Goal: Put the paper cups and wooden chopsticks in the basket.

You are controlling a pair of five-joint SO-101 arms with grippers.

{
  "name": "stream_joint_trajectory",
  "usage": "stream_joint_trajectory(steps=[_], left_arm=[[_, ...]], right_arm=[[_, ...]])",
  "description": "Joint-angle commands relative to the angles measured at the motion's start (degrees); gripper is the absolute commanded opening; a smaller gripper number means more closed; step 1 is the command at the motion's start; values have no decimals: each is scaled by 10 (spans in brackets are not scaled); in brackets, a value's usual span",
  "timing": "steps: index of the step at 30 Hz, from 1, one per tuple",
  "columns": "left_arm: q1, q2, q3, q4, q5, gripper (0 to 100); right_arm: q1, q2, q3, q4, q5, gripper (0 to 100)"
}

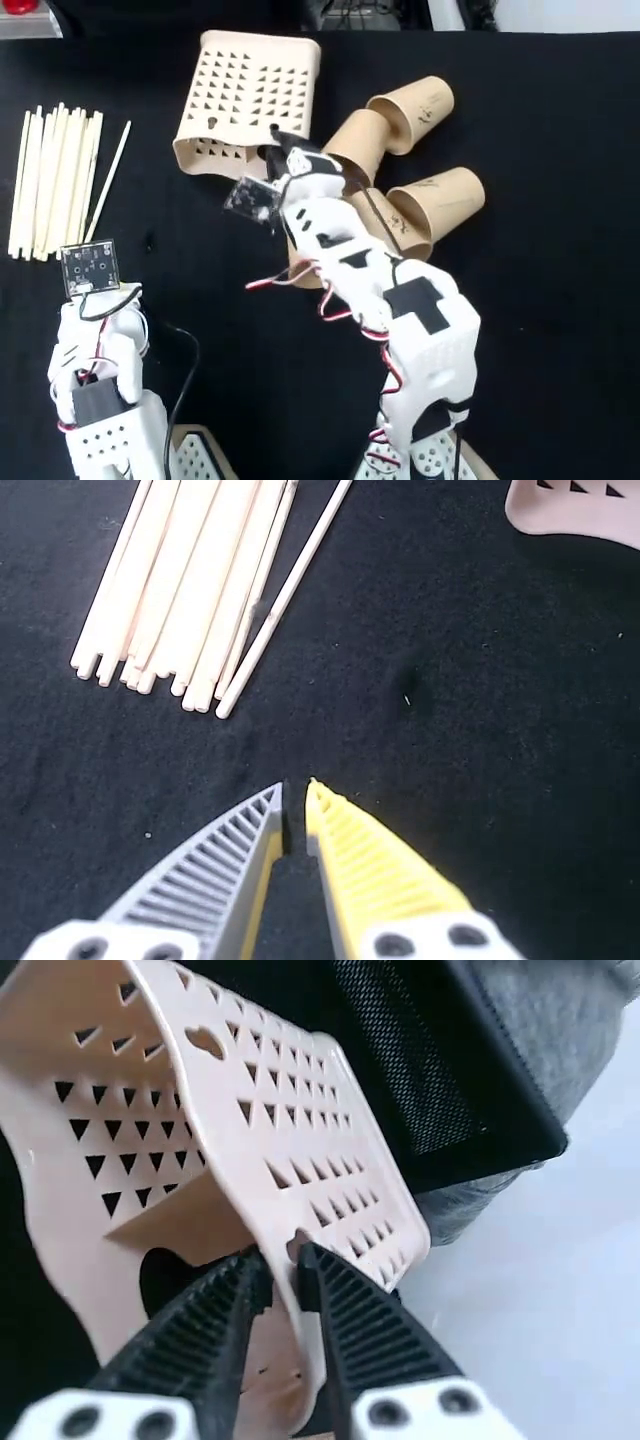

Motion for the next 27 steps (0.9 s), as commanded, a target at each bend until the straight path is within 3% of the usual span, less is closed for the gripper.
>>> stream_joint_trajectory(steps=[1, 17, 21, 27], left_arm=[[-4, -5, 10, 4, 2, 55], [-4, -5, 10, 4, 2, 55], [-4, -5, 10, 4, 2, 55], [-4, -5, 10, 4, 2, 55]], right_arm=[[-8, -1, 22, -96, -1, 13], [-11, -33, 97, -329, 59, 11], [-35, -113, 147, -309, 59, 11], [-41, -237, 160, -194, 56, 11]])
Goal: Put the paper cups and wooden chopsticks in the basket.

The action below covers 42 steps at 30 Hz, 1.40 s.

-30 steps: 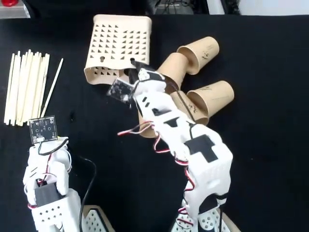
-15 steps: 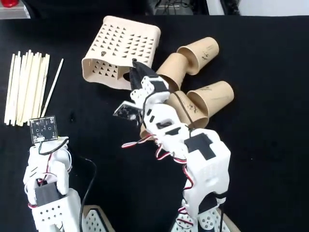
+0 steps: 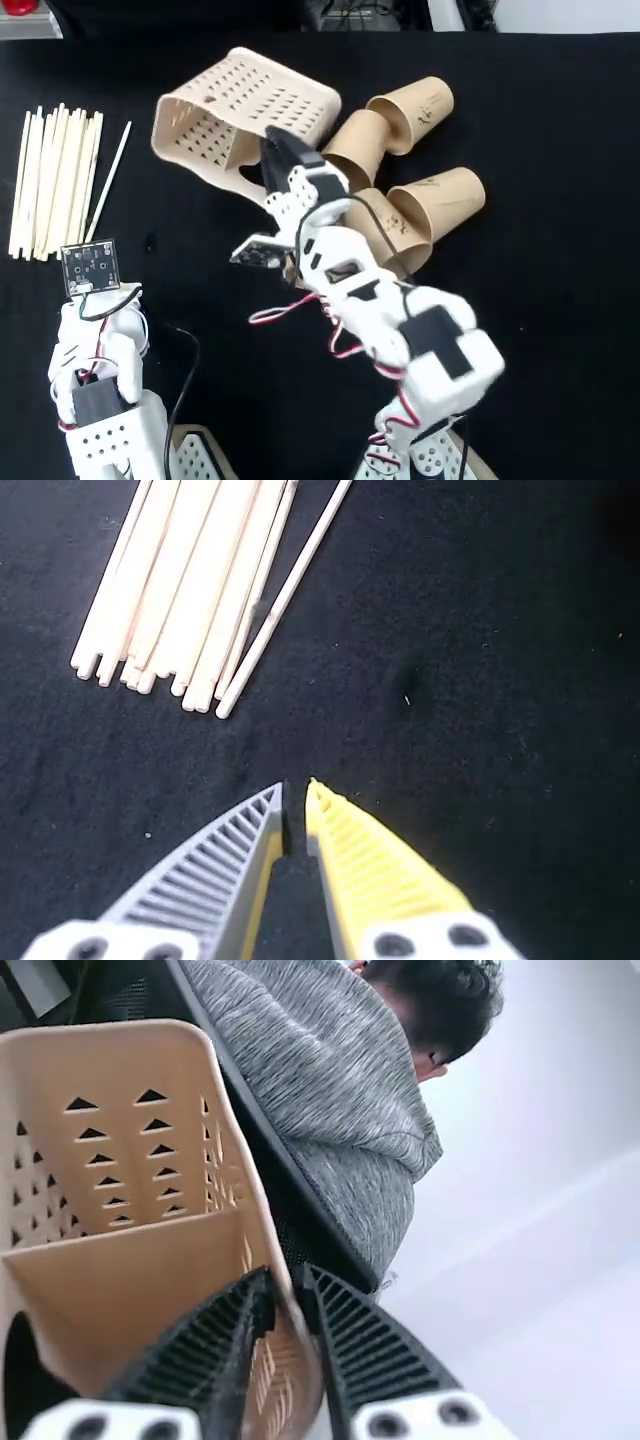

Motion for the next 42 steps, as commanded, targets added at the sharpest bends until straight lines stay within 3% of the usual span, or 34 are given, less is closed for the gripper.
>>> stream_joint_trajectory(steps=[1, 7, 14, 19, 24, 36, 42], left_arm=[[-4, -5, 10, 4, 2, 55], [-4, -5, 10, 4, 2, 55], [-4, -5, 10, 4, 2, 55], [-4, -5, 10, 4, 2, 55], [-4, -5, 10, 4, 2, 55], [-4, -5, 10, 4, 2, 55], [-4, -5, 10, 4, 2, 55]], right_arm=[[-11, -106, -3, 64, -4, 11], [-33, -231, -22, 249, -113, 11], [-53, -346, -141, 564, -270, 11], [-71, -357, -276, 796, -352, 11], [-69, -300, -415, 953, -425, 11], [-88, -124, -606, 1099, -469, 11], [-84, -90, -655, 1100, -585, 11]])
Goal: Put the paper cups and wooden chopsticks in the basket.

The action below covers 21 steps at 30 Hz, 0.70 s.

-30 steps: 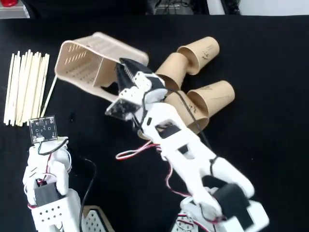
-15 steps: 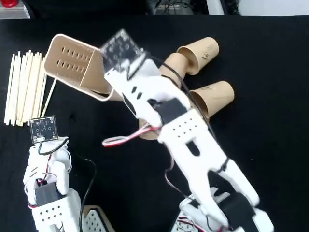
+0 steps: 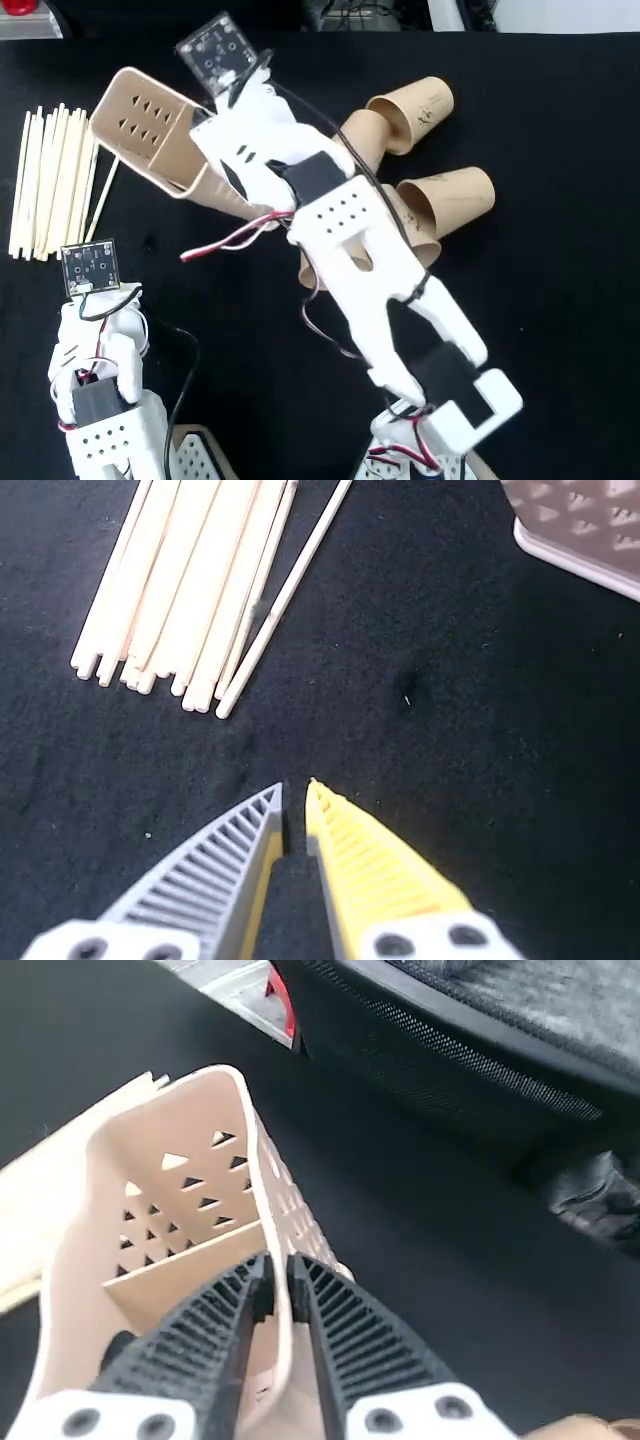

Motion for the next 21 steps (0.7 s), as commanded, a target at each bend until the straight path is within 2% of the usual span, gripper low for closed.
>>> stream_joint_trajectory(steps=[1, 6, 12, 19, 21], left_arm=[[-4, -5, 10, 4, 2, 55], [-4, -5, 10, 4, 2, 55], [-4, -5, 10, 4, 2, 55], [-4, -5, 10, 4, 2, 55], [-4, -5, 10, 4, 2, 55]], right_arm=[[-3, 5, -51, -2, -69, 11], [3, 38, -53, -1, -159, 11], [34, 55, -49, 15, -216, 11], [25, 48, -56, 128, -216, 15], [23, 46, -59, 143, -204, 57]])
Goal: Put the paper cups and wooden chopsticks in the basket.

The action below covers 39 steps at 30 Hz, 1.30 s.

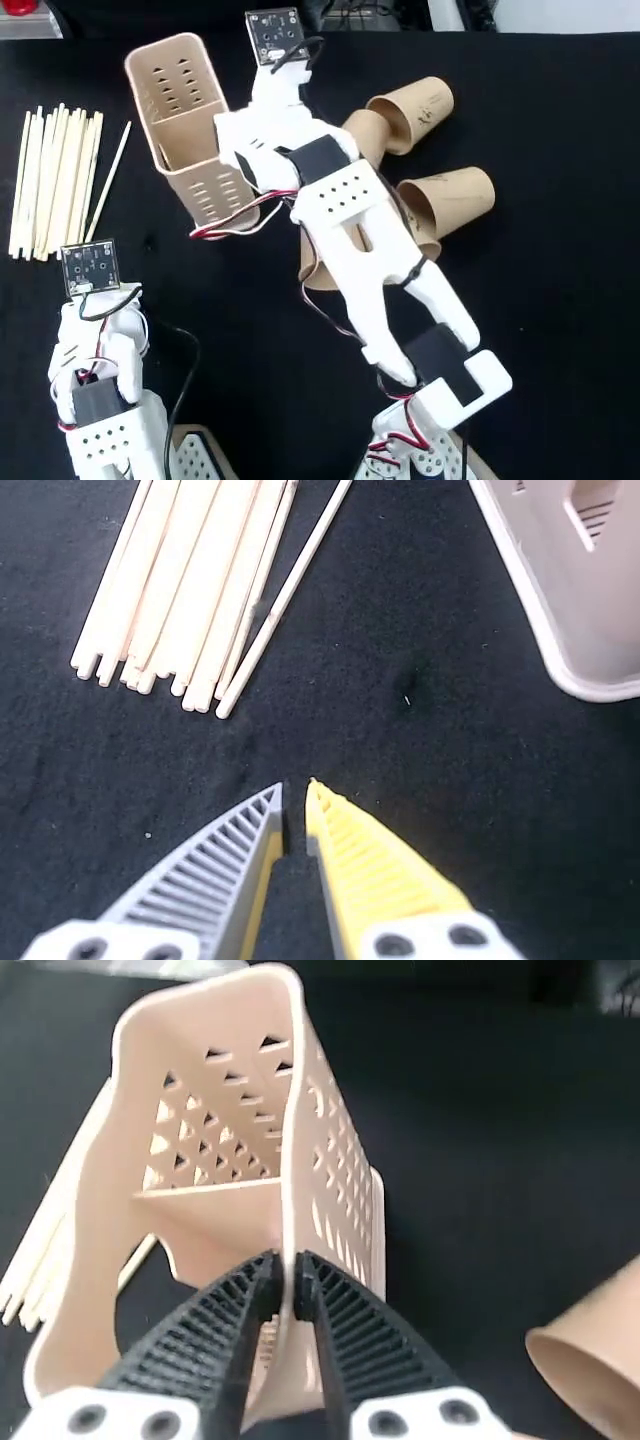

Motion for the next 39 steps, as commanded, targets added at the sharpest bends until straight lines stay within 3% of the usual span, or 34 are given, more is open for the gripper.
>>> stream_joint_trajectory(steps=[1, 5, 8, 15, 22, 24, 30, 39], left_arm=[[-4, -5, 10, 4, 2, 55], [-4, -5, 10, 4, 2, 55], [-4, -5, 10, 4, 2, 55], [-4, -5, 10, 4, 2, 55], [-4, -5, 10, 4, 2, 55], [-4, -5, 10, 4, 2, 55], [-4, -5, 10, 4, 2, 55], [-4, -5, 10, 4, 2, 55]], right_arm=[[-9, -13, -22, 30, 15, 98], [-9, -13, -46, 49, 25, 277], [-9, -13, -104, 102, 75, 352], [-29, -34, -325, 333, 228, 364], [-93, -40, -436, 505, 387, 364], [-85, -51, -420, 504, 440, 341], [-84, -234, -255, 503, 484, 165], [61, -546, 182, 502, 613, 216]])
